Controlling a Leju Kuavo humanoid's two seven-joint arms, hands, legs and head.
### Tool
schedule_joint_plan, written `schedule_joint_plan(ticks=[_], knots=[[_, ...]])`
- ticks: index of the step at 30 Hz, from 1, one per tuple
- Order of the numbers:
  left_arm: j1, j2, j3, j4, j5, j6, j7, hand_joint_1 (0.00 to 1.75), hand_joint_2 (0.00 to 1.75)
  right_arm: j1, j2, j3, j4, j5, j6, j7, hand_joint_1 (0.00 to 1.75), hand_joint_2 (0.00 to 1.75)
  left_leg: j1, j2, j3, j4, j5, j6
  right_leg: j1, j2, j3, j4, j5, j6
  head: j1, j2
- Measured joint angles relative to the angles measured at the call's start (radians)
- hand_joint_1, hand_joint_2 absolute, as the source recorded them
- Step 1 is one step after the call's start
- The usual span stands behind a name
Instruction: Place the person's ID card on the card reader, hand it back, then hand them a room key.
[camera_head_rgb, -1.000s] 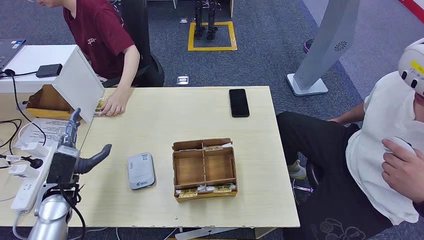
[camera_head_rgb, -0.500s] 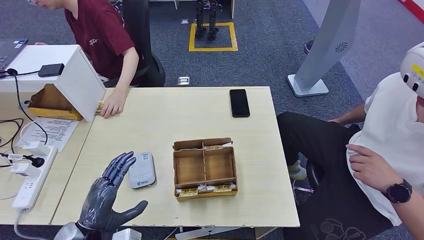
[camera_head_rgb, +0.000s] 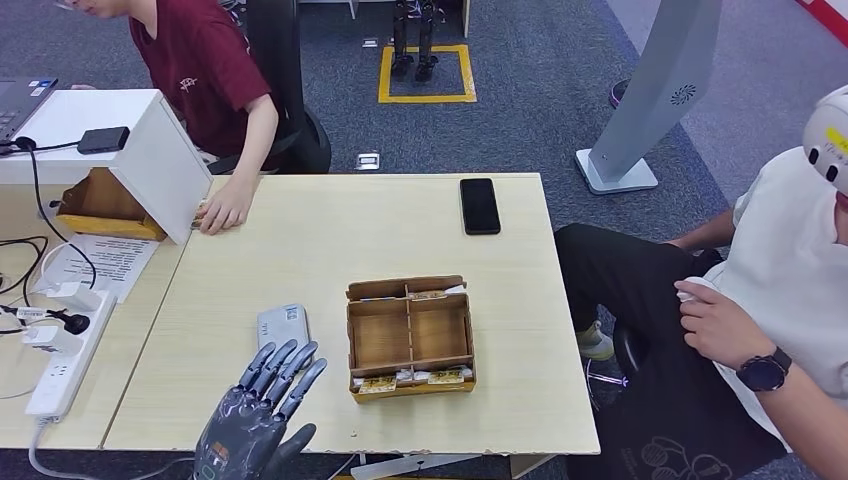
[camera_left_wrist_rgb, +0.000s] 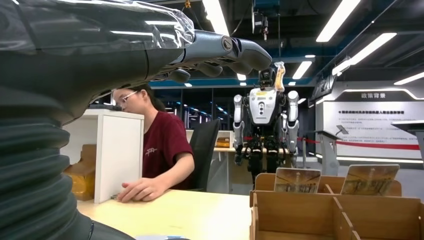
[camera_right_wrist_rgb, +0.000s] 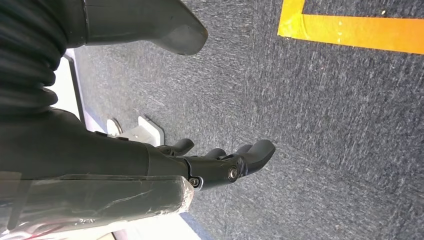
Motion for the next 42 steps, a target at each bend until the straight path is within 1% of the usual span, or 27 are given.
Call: schedule_joint_plan(ticks=[8, 42], knots=[[-0.002, 0.006, -0.013, 0.01, 0.0, 0.0, 0.0, 0.0, 1.75, 0.0, -0.001, -0.002, 0.0, 0.0, 0.0, 0.0, 0.0, 1.75, 0.0, 0.0, 0.0, 0.0, 0.0, 0.0, 0.0, 0.0, 0.0, 0.0, 0.0, 0.0, 0.0, 0.0], [-0.005, 0.007, -0.019, 0.017, 0.0, 0.0, 0.0, 0.0, 1.75, -0.001, -0.001, -0.003, 0.0, 0.0, 0.0, 0.0, 0.0, 1.75, 0.0, 0.0, 0.0, 0.0, 0.0, 0.0, 0.0, 0.0, 0.0, 0.0, 0.0, 0.0, 0.0, 0.0]])
